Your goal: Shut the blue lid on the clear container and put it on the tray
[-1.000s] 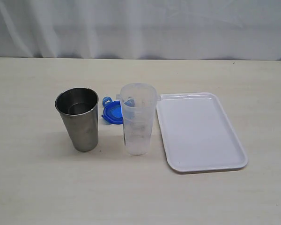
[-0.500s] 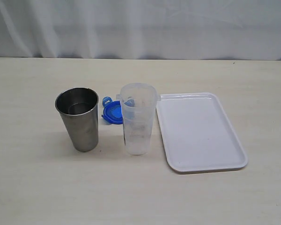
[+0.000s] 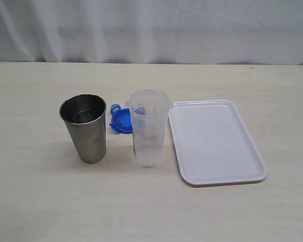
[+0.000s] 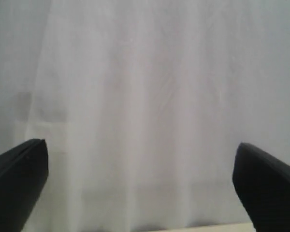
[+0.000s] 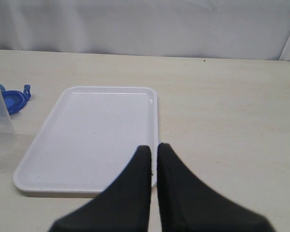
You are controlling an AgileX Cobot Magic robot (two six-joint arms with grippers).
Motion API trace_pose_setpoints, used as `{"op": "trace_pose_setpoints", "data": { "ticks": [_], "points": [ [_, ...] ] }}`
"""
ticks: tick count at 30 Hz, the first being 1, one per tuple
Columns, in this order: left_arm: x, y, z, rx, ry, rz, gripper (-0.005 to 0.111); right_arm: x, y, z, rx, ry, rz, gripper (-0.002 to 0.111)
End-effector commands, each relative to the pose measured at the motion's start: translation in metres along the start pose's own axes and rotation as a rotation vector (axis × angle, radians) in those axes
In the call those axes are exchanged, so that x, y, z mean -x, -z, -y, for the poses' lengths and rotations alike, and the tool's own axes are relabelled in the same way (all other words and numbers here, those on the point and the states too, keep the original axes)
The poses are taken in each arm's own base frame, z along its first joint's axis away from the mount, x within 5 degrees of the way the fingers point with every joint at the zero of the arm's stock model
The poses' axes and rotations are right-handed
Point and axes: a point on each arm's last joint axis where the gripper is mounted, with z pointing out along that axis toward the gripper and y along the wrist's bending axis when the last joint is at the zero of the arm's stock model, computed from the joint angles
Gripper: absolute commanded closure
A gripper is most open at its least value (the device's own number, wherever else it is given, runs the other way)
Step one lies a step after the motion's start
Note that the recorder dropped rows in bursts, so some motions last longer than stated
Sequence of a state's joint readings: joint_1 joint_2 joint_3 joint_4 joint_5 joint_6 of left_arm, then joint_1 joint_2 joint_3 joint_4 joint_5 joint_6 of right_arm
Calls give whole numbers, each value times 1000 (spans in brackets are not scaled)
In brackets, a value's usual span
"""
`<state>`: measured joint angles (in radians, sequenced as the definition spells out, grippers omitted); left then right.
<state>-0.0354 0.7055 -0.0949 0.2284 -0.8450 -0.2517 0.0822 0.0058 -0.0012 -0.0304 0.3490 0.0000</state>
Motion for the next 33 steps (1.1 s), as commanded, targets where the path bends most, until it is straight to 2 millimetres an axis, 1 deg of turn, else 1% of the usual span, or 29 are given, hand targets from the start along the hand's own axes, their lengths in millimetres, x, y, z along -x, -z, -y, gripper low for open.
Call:
{"op": "trace_pose_setpoints", "data": {
  "ticks": [1, 6, 8, 15, 17, 22, 33],
  "points": [
    [-21, -14, 2, -67, -11, -91, 10, 0, 0, 0, 3, -1, 11, 104],
    [-51, -27, 0, -90, -35, -212, 10, 0, 0, 0, 3, -1, 11, 104],
    [-60, -30, 0, -104, -31, -236, 10, 0, 0, 0, 3, -1, 11, 104],
    [-92, -38, 8, -260, -25, -360, 10, 0, 0, 0, 3, -1, 11, 104],
    [-101, -41, 9, -280, -14, -391, 10, 0, 0, 0, 3, -1, 11, 104],
    [-117, -47, 9, -313, -1, -443, 10, 0, 0, 0, 3, -1, 11, 104],
    [-148, -42, 11, -388, -34, -555, 10, 0, 0, 0, 3, -1, 11, 104]
  ]
}}
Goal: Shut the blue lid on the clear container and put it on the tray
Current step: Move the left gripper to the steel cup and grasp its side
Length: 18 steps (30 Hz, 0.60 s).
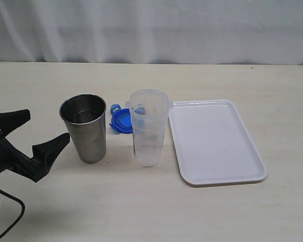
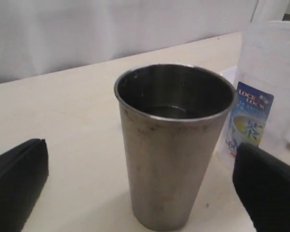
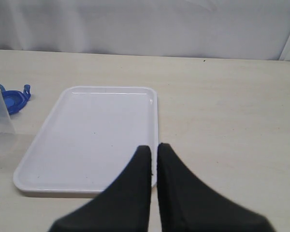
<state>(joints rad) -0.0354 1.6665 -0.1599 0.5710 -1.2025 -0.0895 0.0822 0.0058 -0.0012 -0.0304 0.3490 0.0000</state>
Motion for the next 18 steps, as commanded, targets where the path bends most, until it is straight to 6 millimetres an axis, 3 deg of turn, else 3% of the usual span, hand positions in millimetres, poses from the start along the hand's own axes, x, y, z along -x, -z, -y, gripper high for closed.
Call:
{"op": "trace_pose_setpoints", "data": {
  "ticks": [1, 18],
  "points": [
    [-6, -7, 0, -45, -21, -15, 10, 0, 0, 0, 3, -1, 11, 104],
    [-30, -59, -13, -222, -26, -65, 10, 0, 0, 0, 3, -1, 11, 104]
  ]
}}
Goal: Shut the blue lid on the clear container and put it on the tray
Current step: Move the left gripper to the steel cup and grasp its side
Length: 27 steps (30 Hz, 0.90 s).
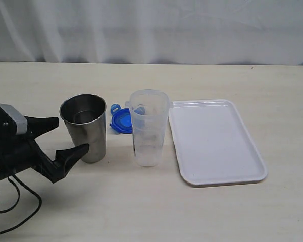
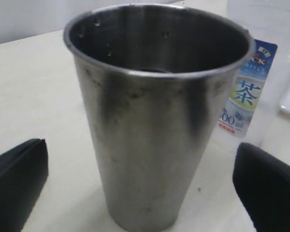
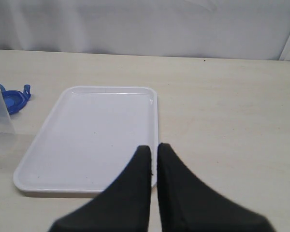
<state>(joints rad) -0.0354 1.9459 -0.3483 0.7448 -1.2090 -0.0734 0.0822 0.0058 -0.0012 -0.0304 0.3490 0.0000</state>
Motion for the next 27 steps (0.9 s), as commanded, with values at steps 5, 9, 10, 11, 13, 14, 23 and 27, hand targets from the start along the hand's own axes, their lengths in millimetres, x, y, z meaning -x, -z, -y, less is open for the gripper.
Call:
{"op": "trace_pose_setpoints", "data": {
  "ticks": [5, 9, 10, 11, 13, 14, 23, 27],
  "points": [
    [-2, -21, -11, -60, 1, 23, 10, 0, 0, 0, 3, -1, 11, 104],
    [-2, -28, -15, -89, -2, 29, 10, 0, 0, 0, 3, -1, 11, 104],
    [-1, -30, -15, -106, -6, 33, 10, 0, 0, 0, 3, -1, 11, 104],
    [-1, -32, -15, -120, -6, 35, 10, 0, 0, 0, 3, -1, 11, 104],
    [1, -34, -17, -133, -9, 40, 10, 0, 0, 0, 3, -1, 11, 104],
    [0, -35, -18, -133, -9, 41, 10, 0, 0, 0, 3, -1, 11, 104],
    [2, -46, -18, -150, -27, 54, 10, 0, 0, 0, 3, -1, 11, 104],
    [4, -57, -13, -183, -46, 61, 10, 0, 0, 0, 3, -1, 11, 104]
  ]
}}
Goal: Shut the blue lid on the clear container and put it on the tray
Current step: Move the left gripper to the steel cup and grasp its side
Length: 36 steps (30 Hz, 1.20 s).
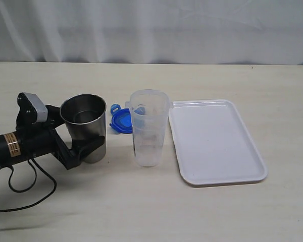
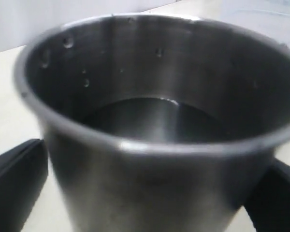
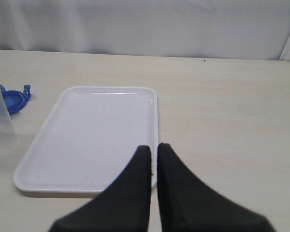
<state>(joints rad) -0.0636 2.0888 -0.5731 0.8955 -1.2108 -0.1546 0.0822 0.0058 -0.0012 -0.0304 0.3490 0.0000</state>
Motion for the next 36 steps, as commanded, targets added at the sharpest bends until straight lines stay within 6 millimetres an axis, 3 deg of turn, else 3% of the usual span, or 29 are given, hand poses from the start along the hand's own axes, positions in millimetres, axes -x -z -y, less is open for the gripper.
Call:
{"op": "trace_pose_setpoints", "data": {
  "ticks": [1, 15, 17, 23, 25, 30, 36],
  "points": [
    [3, -13, 3, -28, -12, 22, 10, 0, 0, 0, 3, -1, 11, 104],
    [4, -18, 0, 9, 1, 33, 14, 0, 0, 0, 3, -1, 11, 104],
    [4, -19, 1, 5, 0, 33, 25, 0, 0, 0, 3, -1, 11, 104],
    [4, -20, 4, -22, -9, 28, 92, 0, 0, 0, 3, -1, 11, 104],
    [4, -20, 4, -22, -13, 28, 107, 0, 0, 0, 3, -1, 11, 104],
    [4, -20, 4, -20, -12, 29, 107, 0, 0, 0, 3, -1, 11, 104],
    [22, -19, 0, -12, -52, 74, 107, 0, 0, 0, 3, -1, 11, 104]
  ]
}}
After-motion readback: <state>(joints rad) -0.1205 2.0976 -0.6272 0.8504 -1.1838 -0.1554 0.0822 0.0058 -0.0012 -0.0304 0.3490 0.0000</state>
